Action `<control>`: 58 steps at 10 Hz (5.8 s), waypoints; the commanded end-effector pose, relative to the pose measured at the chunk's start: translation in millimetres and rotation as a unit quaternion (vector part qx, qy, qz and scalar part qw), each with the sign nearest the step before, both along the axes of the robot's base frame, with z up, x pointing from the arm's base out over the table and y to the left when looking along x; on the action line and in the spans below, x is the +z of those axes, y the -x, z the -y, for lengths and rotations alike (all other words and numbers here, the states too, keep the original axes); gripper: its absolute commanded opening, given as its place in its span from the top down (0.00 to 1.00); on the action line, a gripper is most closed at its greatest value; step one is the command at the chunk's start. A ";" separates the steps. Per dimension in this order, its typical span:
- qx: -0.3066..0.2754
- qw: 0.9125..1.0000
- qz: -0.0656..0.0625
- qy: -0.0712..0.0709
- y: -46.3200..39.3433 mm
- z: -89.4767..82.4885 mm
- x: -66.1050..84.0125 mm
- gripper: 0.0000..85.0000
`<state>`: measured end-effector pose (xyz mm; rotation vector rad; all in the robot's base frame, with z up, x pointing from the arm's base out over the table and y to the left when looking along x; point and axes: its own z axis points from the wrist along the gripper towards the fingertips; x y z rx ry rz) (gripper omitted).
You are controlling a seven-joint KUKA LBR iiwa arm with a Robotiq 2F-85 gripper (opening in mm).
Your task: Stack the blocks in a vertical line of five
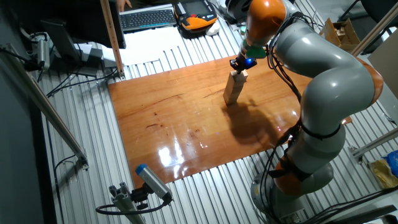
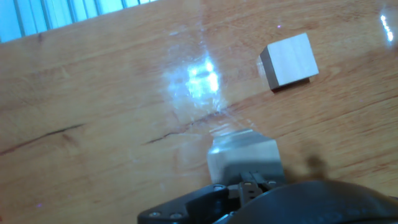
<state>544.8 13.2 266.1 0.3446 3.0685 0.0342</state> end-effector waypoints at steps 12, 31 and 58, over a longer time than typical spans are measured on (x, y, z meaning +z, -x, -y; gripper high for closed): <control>0.006 1.000 0.005 0.013 -1.7 2.2 -1.7 1.00; 0.026 1.000 0.004 0.006 -1.7 2.2 -1.7 1.00; 0.035 0.999 0.003 0.007 -34.4 72.7 -20.9 1.00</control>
